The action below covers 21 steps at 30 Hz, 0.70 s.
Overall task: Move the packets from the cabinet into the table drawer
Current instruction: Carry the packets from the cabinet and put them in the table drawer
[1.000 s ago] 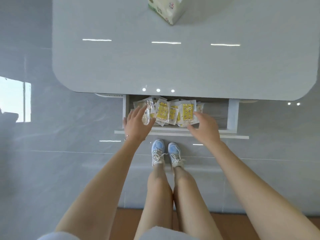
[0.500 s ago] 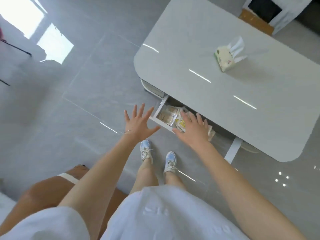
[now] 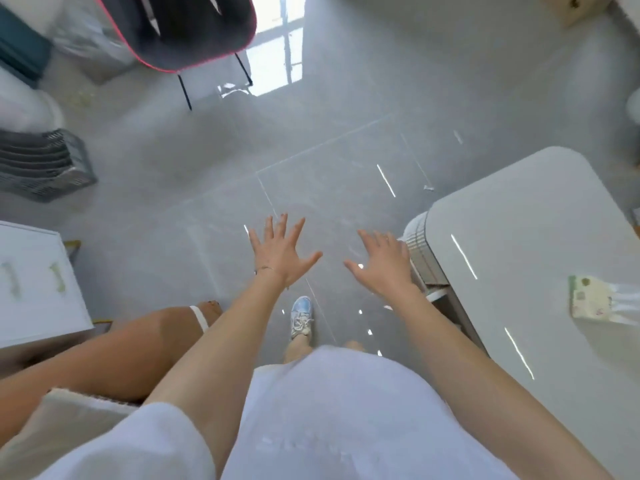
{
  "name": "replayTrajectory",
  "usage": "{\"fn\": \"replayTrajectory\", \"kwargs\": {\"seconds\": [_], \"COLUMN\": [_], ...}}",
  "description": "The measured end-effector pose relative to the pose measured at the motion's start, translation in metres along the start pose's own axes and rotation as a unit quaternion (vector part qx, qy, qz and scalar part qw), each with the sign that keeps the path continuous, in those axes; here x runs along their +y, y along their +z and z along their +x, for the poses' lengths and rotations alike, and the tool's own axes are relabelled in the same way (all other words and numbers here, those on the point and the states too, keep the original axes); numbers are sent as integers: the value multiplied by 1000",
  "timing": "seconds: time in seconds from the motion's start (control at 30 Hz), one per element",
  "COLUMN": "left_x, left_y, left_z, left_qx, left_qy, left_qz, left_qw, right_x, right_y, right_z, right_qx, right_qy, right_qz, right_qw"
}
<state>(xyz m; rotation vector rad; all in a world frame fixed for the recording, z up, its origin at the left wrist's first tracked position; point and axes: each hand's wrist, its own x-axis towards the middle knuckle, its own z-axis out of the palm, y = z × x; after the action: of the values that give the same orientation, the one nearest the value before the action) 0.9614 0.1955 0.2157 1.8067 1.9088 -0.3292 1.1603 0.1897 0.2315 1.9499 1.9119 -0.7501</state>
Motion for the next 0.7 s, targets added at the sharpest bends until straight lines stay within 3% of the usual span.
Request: {"fn": "replayTrajectory", "kwargs": {"seconds": [0.23,0.4,0.7], "left_x": [-109,-186,-322], "left_y": [-57,-79,-133], "left_z": [59,95,132], "left_qx": [25,35,73], "left_qy": [-129,-204,-330], "left_qz": [-132,-170,-253], "left_qw": [983,963,906], "right_x": [-126,-229,-415], "right_y": [-42,-72,-104], "right_z": [84,154,241], "right_qx": [-12,-24,-64], "right_qy": [-77,-160,-324], "right_qz": [-57,-106,-212], "right_qw": [995,981,920]}}
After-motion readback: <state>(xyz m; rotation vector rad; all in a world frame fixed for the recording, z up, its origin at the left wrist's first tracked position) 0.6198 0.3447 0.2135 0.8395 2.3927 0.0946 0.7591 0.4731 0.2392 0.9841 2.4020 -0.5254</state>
